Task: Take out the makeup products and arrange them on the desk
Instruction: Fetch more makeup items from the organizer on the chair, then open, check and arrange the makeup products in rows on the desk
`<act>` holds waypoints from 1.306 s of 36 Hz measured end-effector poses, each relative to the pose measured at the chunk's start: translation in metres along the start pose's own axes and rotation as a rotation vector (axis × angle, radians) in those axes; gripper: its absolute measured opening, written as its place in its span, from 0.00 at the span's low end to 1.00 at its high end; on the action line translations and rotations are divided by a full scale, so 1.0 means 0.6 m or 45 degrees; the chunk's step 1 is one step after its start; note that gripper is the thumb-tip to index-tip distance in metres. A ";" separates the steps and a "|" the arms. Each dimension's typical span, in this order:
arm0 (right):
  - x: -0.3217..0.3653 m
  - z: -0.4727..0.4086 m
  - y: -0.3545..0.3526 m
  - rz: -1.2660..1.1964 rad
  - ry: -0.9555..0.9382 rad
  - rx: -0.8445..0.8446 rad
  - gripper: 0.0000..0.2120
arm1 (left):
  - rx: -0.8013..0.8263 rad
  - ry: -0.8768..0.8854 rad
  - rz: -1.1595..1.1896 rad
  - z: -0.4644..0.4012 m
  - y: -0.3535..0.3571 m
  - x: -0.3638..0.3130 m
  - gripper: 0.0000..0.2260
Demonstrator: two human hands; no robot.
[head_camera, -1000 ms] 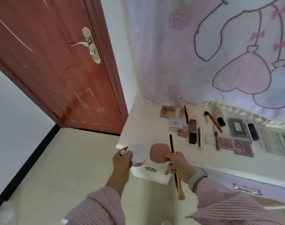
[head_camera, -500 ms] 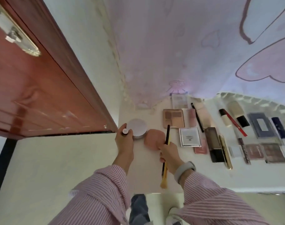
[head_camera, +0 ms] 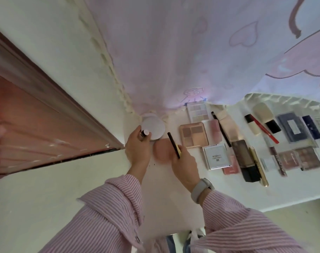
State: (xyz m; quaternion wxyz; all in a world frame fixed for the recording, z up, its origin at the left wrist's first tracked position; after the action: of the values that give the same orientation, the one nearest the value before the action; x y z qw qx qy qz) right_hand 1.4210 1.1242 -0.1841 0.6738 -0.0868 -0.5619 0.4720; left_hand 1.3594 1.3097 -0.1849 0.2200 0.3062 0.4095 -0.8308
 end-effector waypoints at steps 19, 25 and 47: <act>-0.003 0.022 -0.009 0.051 -0.155 0.078 0.15 | 0.204 -0.104 -0.141 0.100 -0.009 0.094 0.13; 0.012 0.013 -0.036 0.080 -0.242 -0.104 0.11 | 0.190 -0.059 -0.191 0.119 0.012 0.086 0.11; -0.039 0.090 -0.024 0.679 -0.551 0.067 0.22 | 0.197 0.164 -0.480 0.163 0.021 0.095 0.18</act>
State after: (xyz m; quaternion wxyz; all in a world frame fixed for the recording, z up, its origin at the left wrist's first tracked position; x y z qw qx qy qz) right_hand 1.3850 1.0770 -0.1712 0.3941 -0.1111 -0.6369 0.6532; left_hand 1.2941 1.2161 -0.1841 0.0098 0.2926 0.4079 -0.8648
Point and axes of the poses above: each hand's wrist, its own z-axis away from the middle knuckle, its own y-axis out of the palm, x = y × z, the point moved 10 cm from there along -z, towards the middle knuckle, and after that the axes turned 13 degrees about -y, right-handed, at the moved point
